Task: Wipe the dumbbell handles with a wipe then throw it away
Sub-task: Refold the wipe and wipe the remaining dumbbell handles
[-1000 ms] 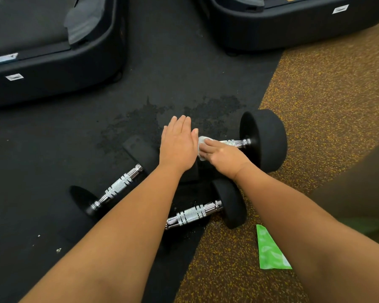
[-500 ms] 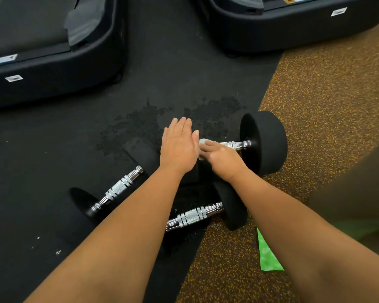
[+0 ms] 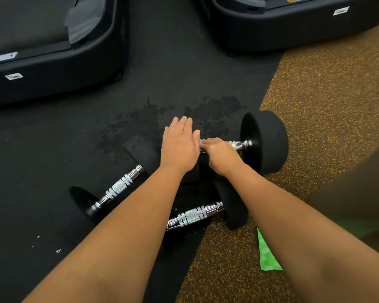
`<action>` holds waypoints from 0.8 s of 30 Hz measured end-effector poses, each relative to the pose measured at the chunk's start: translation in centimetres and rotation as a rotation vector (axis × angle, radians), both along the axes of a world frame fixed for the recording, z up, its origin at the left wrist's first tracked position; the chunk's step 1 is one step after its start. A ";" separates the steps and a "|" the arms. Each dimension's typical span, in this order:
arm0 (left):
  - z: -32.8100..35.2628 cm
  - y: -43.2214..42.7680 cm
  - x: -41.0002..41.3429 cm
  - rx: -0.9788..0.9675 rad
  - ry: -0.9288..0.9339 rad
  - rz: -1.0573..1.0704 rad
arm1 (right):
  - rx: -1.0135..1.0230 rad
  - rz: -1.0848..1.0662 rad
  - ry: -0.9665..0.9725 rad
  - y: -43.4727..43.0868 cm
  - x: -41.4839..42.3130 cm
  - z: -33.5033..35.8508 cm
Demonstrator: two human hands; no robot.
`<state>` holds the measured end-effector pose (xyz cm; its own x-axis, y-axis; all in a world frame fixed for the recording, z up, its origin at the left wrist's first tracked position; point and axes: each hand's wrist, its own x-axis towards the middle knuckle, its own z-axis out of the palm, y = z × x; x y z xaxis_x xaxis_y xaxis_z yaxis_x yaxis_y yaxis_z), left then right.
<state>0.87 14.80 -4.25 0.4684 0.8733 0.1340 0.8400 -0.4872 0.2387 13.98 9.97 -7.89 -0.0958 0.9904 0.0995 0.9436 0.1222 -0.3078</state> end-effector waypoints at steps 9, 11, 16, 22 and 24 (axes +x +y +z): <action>0.0 0.1 0.0 0.008 0.007 -0.003 | -0.101 -0.174 -0.034 -0.2 0.2 1.3; -0.1 0.1 0.0 0.007 0.008 -0.004 | -0.190 -0.181 -0.114 0.6 -0.6 2.5; -0.1 0.1 0.0 -0.002 -0.010 -0.002 | -0.248 -0.091 -0.064 0.6 -0.9 2.7; -0.1 0.0 0.0 0.013 0.004 -0.003 | -0.154 -0.109 -0.058 -0.5 0.6 1.9; 0.0 0.0 0.0 0.011 0.004 -0.001 | -0.173 -0.145 -0.081 -0.3 0.1 2.2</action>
